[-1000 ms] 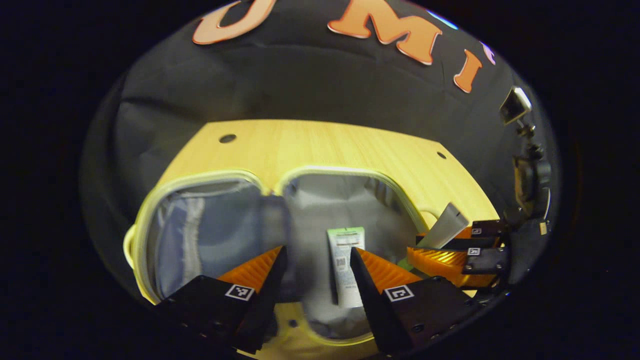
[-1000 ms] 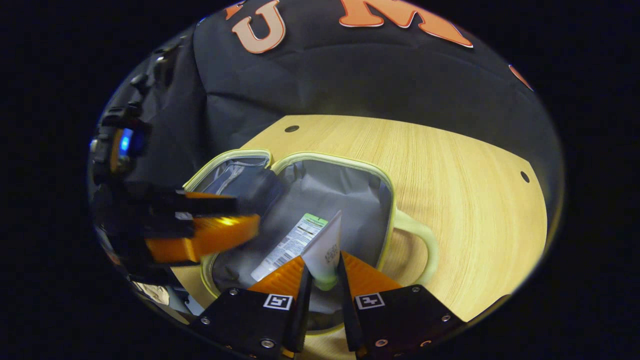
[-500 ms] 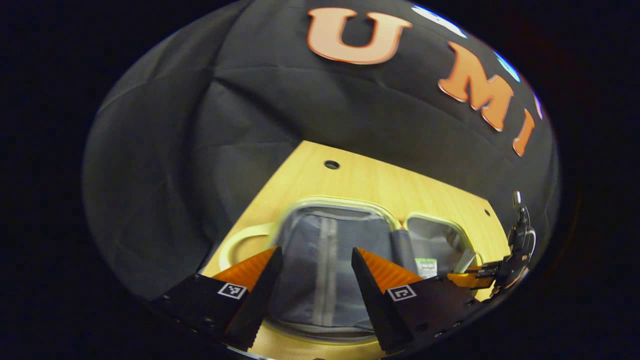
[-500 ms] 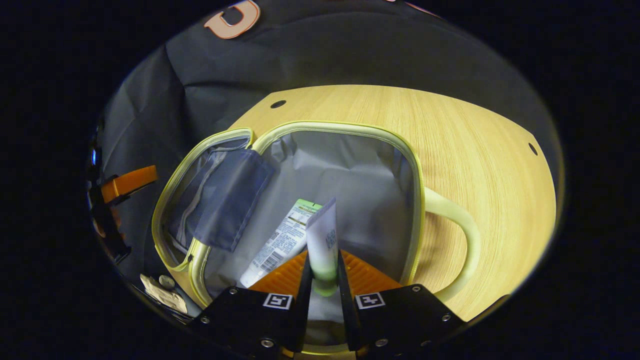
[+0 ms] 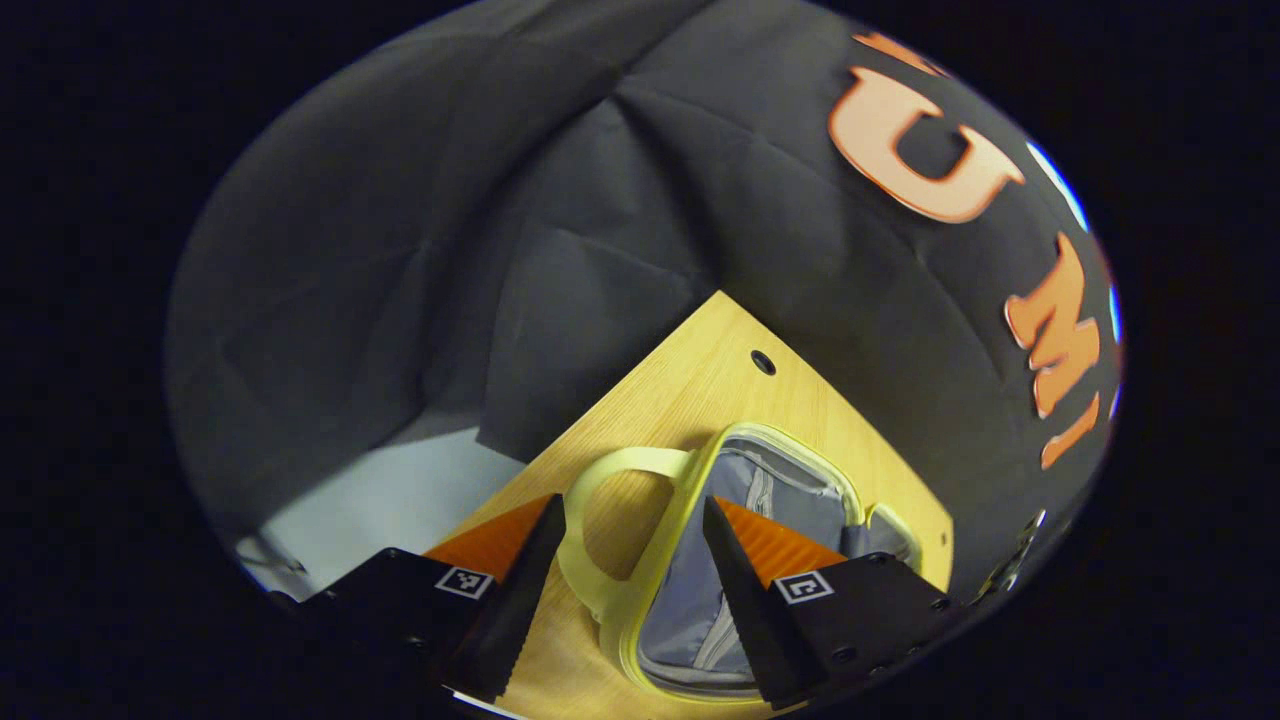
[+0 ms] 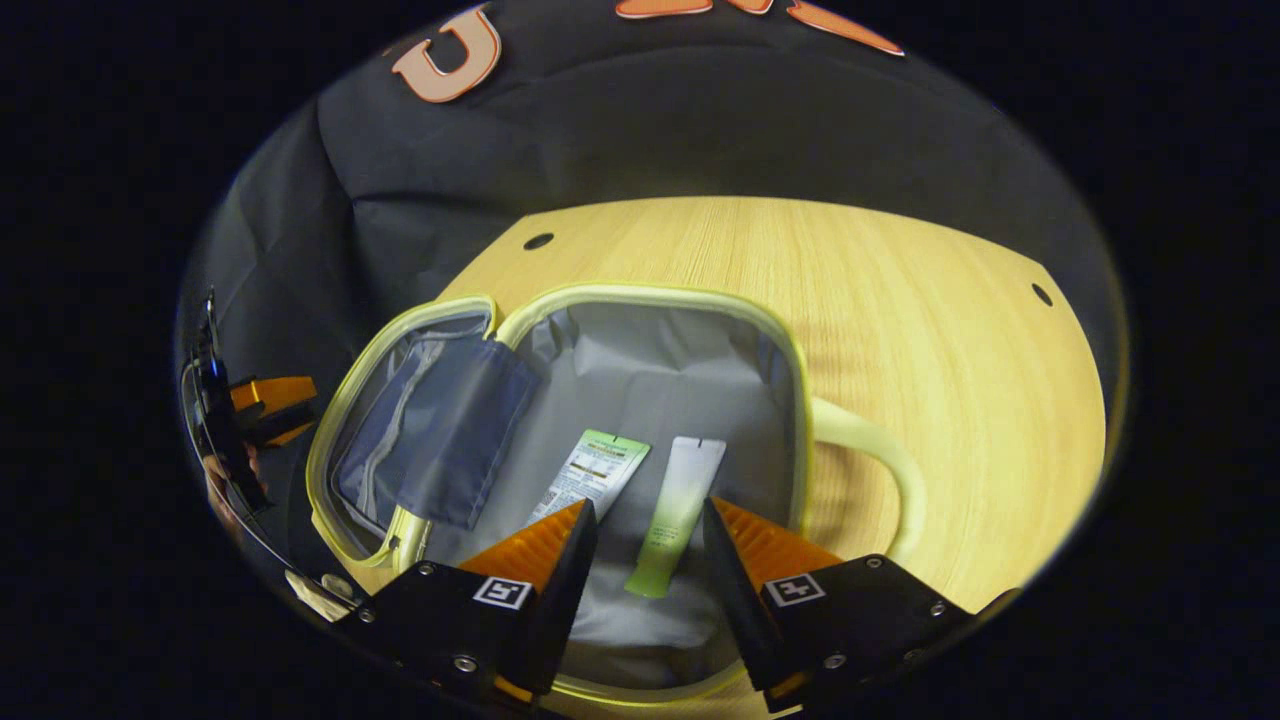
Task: First open the suitcase, pack the skin care products into it, and then close the suitcase.
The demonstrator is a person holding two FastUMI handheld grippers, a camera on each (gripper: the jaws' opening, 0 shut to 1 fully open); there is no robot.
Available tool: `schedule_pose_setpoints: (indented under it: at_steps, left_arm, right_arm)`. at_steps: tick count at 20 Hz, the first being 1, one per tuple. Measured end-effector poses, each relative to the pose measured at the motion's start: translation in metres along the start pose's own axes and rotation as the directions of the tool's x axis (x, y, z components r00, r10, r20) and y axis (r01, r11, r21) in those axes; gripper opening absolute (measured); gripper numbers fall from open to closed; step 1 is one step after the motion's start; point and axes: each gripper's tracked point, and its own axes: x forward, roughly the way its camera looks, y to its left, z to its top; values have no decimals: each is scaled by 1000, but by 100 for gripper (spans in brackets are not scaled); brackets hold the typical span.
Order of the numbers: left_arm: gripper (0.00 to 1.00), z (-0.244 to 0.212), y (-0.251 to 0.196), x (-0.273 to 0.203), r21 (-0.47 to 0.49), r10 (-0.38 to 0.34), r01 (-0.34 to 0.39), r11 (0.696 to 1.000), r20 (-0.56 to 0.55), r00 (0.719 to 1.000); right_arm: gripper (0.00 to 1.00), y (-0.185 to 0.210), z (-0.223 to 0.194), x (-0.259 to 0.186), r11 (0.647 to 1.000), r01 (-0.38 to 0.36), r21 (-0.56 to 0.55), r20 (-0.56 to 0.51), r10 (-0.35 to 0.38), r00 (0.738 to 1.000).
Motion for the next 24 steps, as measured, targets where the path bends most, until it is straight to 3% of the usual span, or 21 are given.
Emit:
schedule_pose_setpoints:
  at_steps: [4, 6, 7, 10, 11, 14, 19, 24]
  left_arm:
    - [86, -7, 11, 20, -139, -42, 34, 990, -57, 997]
    - [74, -18, 16, 36, -183, -57, 38, 982, -96, 994]
    - [74, -24, 16, 40, -195, -77, 53, 979, -117, 990]
    - [30, -34, 33, 49, -140, -22, 2, 990, -141, 990]
    - [18, -33, 27, 50, -102, -36, 21, 995, -142, 989]
    - [8, -21, 15, 42, 0, -40, 40, 999, -115, 993]
    - [7, 14, -25, -2, 137, -69, 71, 988, -19, 997]
    - [7, 44, -84, -48, 220, -146, 124, 968, 86, 986]
  right_arm:
    - [76, -19, 32, -41, 999, 43, 2, 136, -43, 990]
    - [77, -34, 50, -64, 997, 79, -2, 207, -77, 975]
    - [77, -42, 56, -76, 995, 96, -4, 239, -92, 967]
    - [77, -68, 68, -109, 988, 154, -5, 299, -145, 943]
    - [77, -77, 72, -119, 985, 173, -2, 315, -164, 935]
    - [78, -100, 80, -149, 973, 230, 6, 376, -216, 901]
    - [78, -133, 91, -186, 941, 337, -31, 457, -286, 842]
    - [82, -139, 102, -203, 948, 317, -39, 516, -252, 818]
